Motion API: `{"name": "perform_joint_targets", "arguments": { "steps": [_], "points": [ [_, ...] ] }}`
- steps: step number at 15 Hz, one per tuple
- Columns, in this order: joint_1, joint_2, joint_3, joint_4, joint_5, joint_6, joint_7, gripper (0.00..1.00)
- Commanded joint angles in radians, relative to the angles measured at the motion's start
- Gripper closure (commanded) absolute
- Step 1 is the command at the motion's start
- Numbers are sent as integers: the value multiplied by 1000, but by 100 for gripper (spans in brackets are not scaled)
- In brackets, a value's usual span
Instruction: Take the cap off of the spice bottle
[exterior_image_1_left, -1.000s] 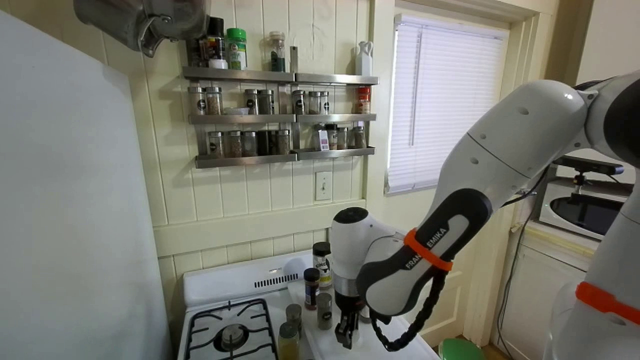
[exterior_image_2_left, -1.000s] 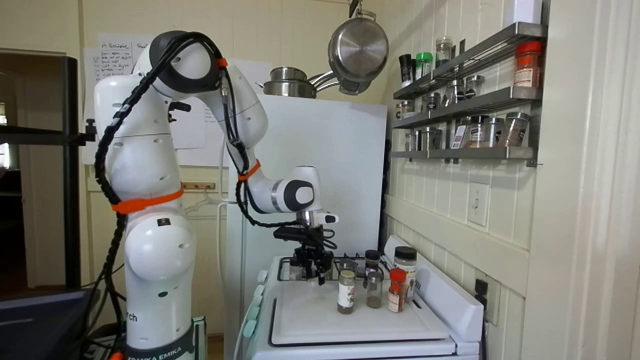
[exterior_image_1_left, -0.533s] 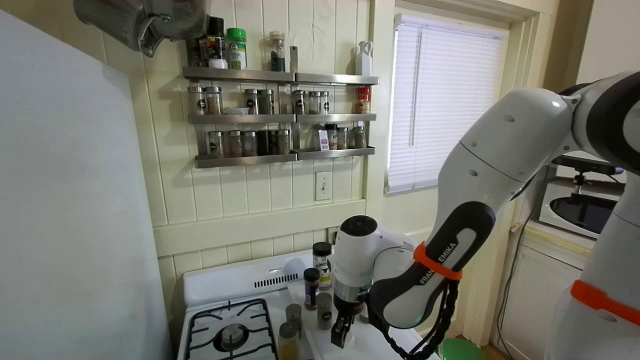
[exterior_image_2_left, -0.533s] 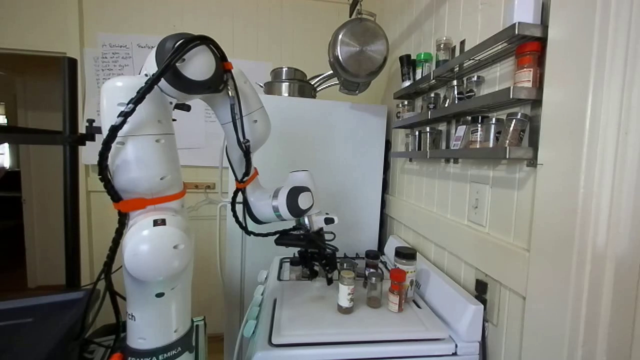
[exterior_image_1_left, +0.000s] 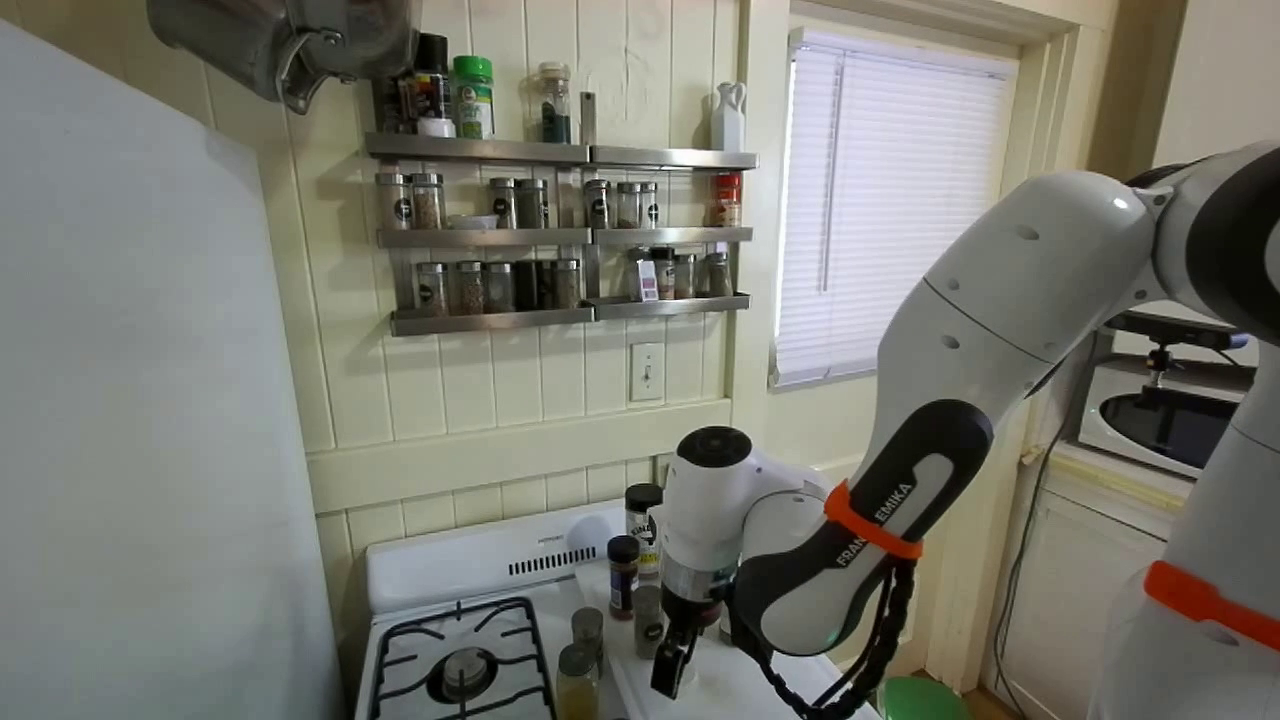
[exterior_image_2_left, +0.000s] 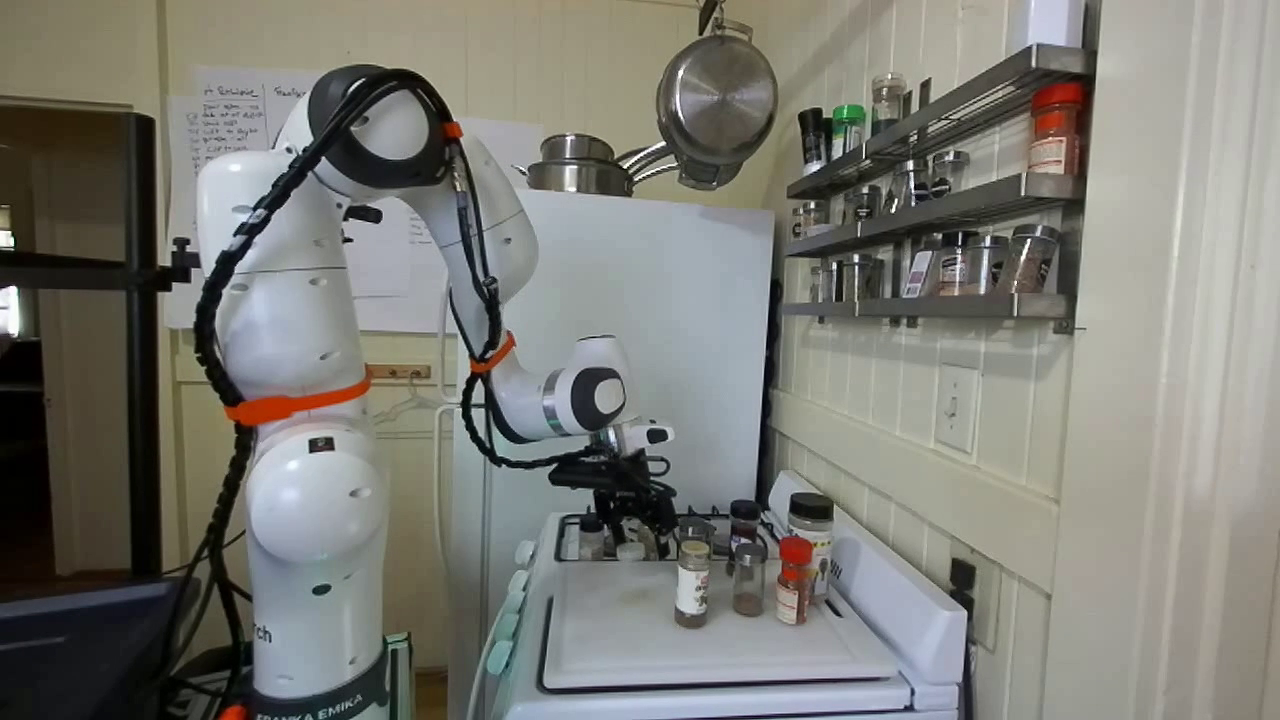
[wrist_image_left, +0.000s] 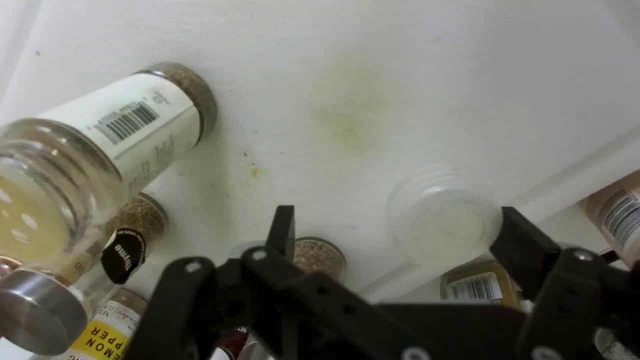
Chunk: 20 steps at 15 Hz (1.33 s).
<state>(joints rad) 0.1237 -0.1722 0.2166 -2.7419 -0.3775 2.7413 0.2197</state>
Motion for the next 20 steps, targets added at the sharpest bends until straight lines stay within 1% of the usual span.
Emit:
{"name": "perform_joint_targets", "arguments": {
  "steps": [1, 3, 6, 7, 10, 11, 14, 16, 17, 18, 20],
  "points": [
    [23, -12, 2, -2, 87, -56, -47, 0],
    [24, -20, 3, -2, 111, -89, -49, 0],
    [4, -48, 15, -7, 76, -166, 8, 0],
    [5, -54, 14, -8, 80, -185, 10, 0],
    [15, -63, 12, -2, 94, -217, 0, 0],
    [26, -70, 9, 1, 117, -220, -22, 0],
    [93, -140, -3, 16, 247, -233, -120, 0],
    [164, -213, -28, 33, 399, -282, -219, 0],
    [207, -253, -52, 54, 486, -358, -257, 0],
    [207, -296, -48, 73, 521, -439, -247, 0],
    [200, -342, -49, 107, 566, -594, -196, 0]
  ]
}}
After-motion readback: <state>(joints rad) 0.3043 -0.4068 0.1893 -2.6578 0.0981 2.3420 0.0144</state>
